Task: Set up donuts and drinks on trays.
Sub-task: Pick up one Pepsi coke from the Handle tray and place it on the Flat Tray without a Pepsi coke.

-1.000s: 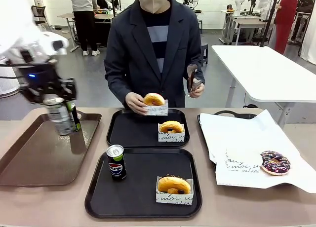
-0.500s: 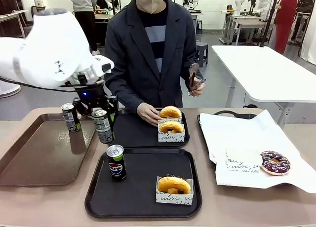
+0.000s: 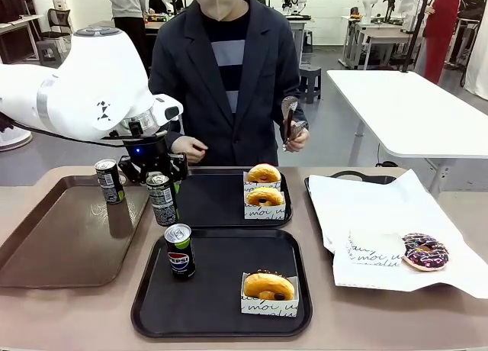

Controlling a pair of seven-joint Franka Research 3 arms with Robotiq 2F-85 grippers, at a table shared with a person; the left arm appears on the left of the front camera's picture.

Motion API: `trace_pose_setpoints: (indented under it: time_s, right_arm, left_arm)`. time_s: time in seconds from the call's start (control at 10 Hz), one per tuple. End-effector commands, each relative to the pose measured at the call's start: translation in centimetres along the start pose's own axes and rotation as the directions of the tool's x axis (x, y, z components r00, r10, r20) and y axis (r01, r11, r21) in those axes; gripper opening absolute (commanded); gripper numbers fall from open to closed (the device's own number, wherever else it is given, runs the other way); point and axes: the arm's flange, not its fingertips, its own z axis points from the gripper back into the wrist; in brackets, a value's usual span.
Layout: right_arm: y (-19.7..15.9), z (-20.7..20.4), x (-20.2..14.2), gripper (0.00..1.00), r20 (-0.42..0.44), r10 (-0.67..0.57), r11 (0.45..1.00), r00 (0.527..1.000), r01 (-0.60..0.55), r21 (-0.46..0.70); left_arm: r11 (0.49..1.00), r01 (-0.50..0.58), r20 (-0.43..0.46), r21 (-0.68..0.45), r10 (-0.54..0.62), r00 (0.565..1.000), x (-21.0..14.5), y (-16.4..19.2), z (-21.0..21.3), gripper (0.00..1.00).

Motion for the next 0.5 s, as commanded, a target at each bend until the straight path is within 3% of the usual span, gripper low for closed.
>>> trace_pose_setpoints:
  time_s: [0.0, 0.2, 0.4]
  right_arm:
    - [0.0, -0.2, 0.3, 1.00, 0.024, 0.015, 1.000, 1.000, -0.016, 0.026]
    - [0.0, -0.2, 0.3, 1.00, 0.024, 0.015, 1.000, 1.000, -0.016, 0.026]
    - [0.0, -0.2, 0.3, 1.00, 0.024, 0.015, 1.000, 1.000, -0.016, 0.026]
  left_arm:
    - [1.000, -0.009, 0.015, -0.014, 0.009, 1.000, -0.1, -0.1, 0.4, 0.56]
    - [1.000, 0.000, 0.000, 0.000, 0.000, 1.000, 0.0, 0.0, 0.0, 0.56]
    - [1.000, 0.015, 0.063, -0.014, -0.014, 0.998, 0.5, -1.1, 0.0, 0.56]
